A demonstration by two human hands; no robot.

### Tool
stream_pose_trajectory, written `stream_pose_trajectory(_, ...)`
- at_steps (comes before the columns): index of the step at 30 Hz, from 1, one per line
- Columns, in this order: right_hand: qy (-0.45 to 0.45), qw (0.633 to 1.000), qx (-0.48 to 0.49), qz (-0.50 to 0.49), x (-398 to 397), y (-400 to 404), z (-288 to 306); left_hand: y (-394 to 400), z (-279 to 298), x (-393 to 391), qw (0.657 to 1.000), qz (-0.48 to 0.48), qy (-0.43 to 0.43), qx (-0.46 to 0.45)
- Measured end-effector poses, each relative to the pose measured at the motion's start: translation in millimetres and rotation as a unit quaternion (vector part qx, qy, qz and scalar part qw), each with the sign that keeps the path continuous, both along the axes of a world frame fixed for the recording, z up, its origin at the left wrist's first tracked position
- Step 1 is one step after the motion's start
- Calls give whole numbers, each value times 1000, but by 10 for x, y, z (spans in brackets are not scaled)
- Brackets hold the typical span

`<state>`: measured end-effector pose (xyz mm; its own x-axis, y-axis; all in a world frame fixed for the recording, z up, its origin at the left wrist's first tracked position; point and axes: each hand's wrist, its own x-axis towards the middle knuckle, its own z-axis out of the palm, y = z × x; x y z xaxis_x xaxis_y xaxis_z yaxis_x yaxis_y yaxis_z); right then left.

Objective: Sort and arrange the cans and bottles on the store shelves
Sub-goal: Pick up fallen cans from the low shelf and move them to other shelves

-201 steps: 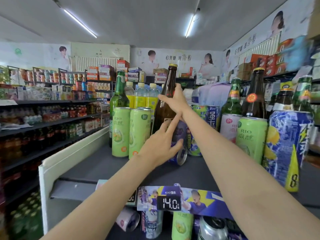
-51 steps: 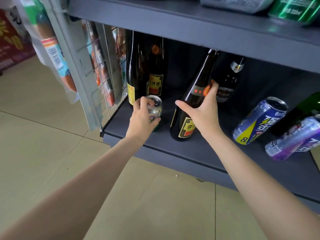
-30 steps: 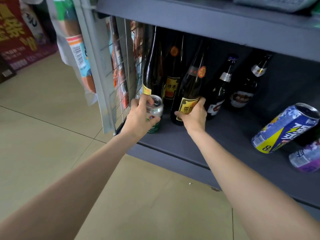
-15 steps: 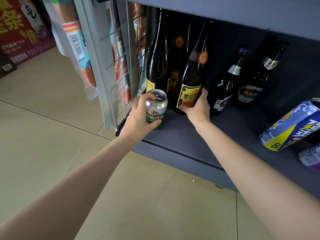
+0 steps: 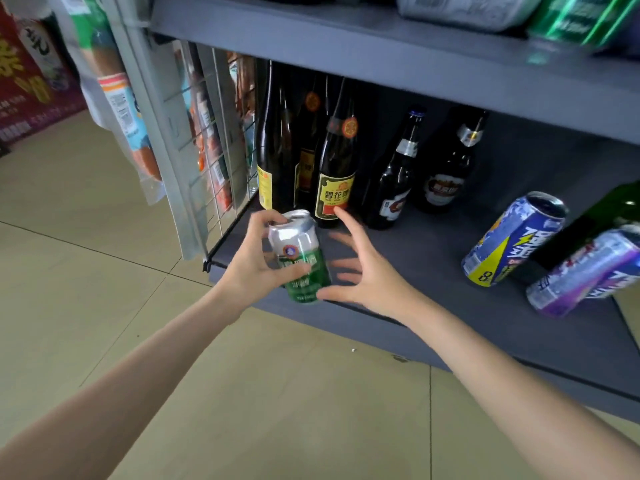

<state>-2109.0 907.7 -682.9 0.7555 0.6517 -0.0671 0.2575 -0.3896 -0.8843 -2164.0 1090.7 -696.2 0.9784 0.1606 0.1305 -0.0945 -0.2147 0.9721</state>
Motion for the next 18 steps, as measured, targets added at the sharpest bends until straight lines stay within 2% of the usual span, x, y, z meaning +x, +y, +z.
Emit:
stream_pose_trajectory(3, -25, 999, 4, 24, -256, -158, 272, -188, 310, -172, 992, -122, -9, 40)
stream_pose_trajectory(6, -69, 997, 20, -23, -479, -462, 650, -398, 776, -240, 976, -204, -6, 76)
stream_pose_trajectory(8, -116, 991, 27, -59, -580, -668, 969, -500, 1147, -239, 957, -229, -58, 169)
stream_pose_trajectory(11, -203, 974, 17, -104, -684, -953, 1475, -522, 1695, -171, 898, -128, -223, 358)
stream_pose_trajectory(14, -244, 957, 32, -151, -741, -1229, 1948, -552, 2195, -55, 887, -44, -264, 376)
stream_pose_trajectory(18, -292, 930, 53, -218, -733, -1488, 2442, -784, 2545, 158, 884, -23, -257, 389)
